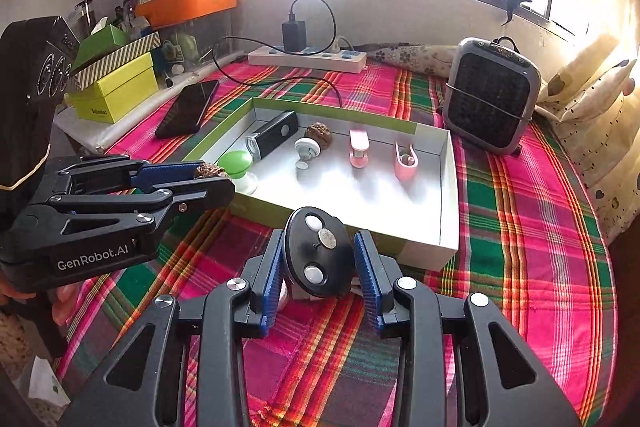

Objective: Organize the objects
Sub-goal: 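Lift and carry the black remote and walnut over the box with both tools, then lower the black remote into the box and open the right tool while the left tool releases the walnut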

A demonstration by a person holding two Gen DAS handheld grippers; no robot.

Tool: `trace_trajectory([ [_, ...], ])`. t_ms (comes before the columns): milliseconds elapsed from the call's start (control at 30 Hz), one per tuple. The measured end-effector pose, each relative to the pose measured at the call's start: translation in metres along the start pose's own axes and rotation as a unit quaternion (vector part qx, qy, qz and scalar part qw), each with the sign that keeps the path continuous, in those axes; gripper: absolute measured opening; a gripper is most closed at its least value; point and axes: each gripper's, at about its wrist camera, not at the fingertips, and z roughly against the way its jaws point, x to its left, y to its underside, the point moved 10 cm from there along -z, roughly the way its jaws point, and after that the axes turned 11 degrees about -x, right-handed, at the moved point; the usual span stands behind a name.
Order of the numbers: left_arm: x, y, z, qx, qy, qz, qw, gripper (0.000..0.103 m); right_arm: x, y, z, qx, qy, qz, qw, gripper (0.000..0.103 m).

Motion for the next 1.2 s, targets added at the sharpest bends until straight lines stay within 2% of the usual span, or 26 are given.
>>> trace_trajectory([
  [567, 0.015, -0.01, -0.027, 0.005, -0.012, 0.009, 0.9999, 0.029, -0.015, -0.032, -0.049, 0.004, -0.01, 0.005, 1.0, 0.036],
  [1200, 0.011, -0.017, -0.049, 0.007, -0.007, 0.006, 0.9999, 0.029, -0.021, -0.034, -0.096, 0.034, -0.022, 0.002, 0.999, 0.036],
])
